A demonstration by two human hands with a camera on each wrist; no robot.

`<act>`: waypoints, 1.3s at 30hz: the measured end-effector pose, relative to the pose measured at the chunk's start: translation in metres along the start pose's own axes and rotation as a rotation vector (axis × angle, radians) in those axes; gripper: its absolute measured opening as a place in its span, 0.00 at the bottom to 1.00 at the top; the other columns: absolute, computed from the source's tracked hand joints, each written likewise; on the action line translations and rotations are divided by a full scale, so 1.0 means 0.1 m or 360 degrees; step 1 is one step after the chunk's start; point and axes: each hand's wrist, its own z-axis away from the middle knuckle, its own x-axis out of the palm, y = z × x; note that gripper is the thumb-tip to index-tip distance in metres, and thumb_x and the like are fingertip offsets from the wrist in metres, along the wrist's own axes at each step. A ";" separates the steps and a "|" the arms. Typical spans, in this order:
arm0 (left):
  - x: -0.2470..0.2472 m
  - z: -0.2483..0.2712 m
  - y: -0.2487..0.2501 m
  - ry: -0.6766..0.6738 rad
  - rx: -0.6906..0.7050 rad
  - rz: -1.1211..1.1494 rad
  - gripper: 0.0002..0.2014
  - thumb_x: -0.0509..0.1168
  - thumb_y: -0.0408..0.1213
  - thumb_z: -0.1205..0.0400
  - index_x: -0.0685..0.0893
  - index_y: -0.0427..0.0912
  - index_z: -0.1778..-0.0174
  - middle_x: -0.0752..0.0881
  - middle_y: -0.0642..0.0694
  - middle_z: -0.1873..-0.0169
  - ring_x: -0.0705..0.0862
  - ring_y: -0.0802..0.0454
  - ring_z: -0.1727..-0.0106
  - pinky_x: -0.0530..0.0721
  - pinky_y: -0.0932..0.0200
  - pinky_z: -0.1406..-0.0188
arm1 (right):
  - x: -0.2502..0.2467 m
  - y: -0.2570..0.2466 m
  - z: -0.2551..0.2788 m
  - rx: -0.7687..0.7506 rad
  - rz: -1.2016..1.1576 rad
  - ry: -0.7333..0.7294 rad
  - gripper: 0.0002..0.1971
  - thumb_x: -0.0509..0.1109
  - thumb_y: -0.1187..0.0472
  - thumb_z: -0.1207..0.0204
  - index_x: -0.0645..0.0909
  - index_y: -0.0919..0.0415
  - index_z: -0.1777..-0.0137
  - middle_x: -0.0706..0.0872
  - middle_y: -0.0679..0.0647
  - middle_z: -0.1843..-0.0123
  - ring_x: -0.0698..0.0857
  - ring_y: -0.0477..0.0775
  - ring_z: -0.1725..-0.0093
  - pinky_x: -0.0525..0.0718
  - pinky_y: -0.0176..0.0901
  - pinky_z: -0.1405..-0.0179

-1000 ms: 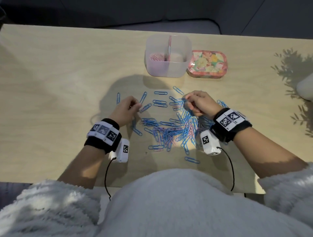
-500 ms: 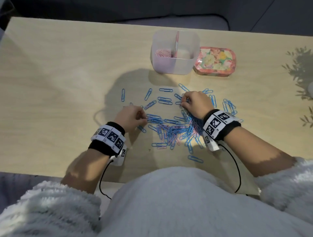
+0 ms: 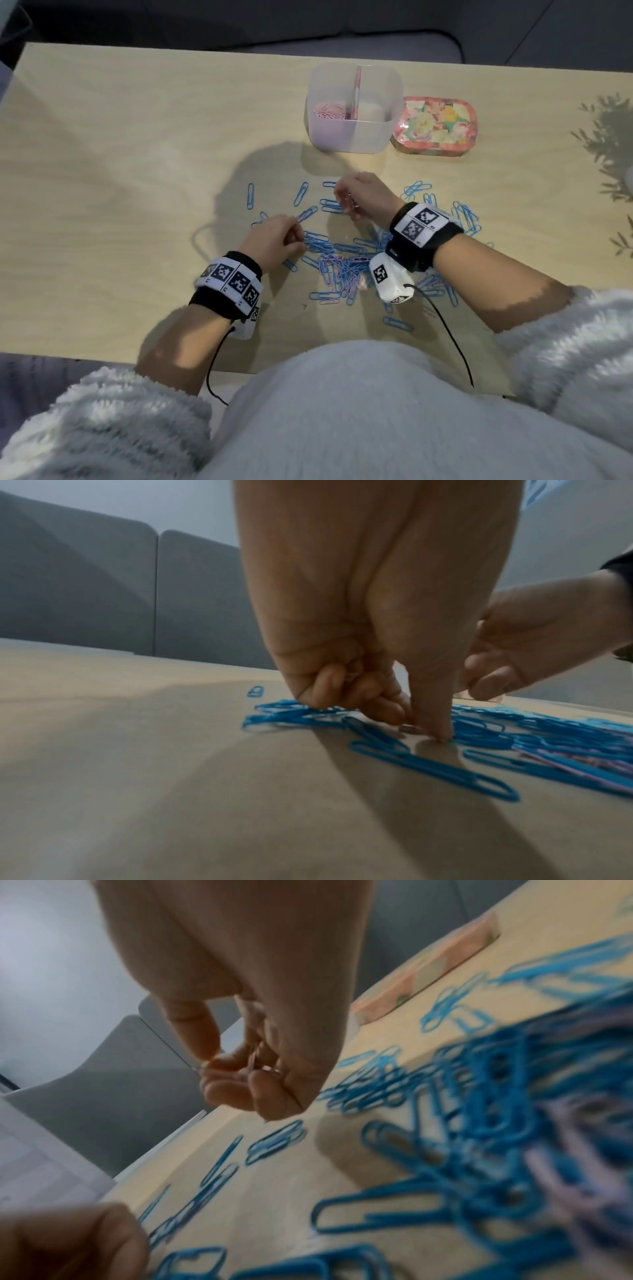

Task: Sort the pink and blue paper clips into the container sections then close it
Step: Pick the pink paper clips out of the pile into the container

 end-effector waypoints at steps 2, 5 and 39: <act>0.03 0.01 0.01 0.0055 -0.0010 0.0021 0.05 0.68 0.40 0.24 0.79 0.45 0.56 0.79 0.51 0.62 0.77 0.53 0.60 0.74 0.57 0.59 | 0.15 0.00 -0.05 -0.0160 0.0390 -0.0038 0.13 0.67 0.58 0.24 0.73 0.57 0.70 0.71 0.48 0.75 0.70 0.41 0.79 0.70 0.36 0.76; 0.05 0.01 0.04 0.0091 -0.0005 -0.0004 0.06 0.68 0.38 0.23 0.82 0.42 0.53 0.78 0.52 0.60 0.76 0.53 0.58 0.74 0.58 0.57 | 0.31 0.04 -0.08 -0.0368 0.1138 -0.0070 0.04 0.68 0.55 0.26 0.78 0.55 0.56 0.77 0.46 0.68 0.76 0.50 0.63 0.70 0.43 0.59; -1.08 -1.36 0.84 0.0412 0.0002 0.0387 0.17 0.51 0.25 0.20 0.84 0.34 0.45 0.86 0.33 0.44 0.84 0.38 0.43 0.81 0.56 0.42 | -0.48 -0.17 0.13 -0.0278 0.1168 0.0029 0.18 0.64 0.67 0.25 0.62 0.52 0.71 0.74 0.53 0.68 0.71 0.54 0.64 0.61 0.39 0.69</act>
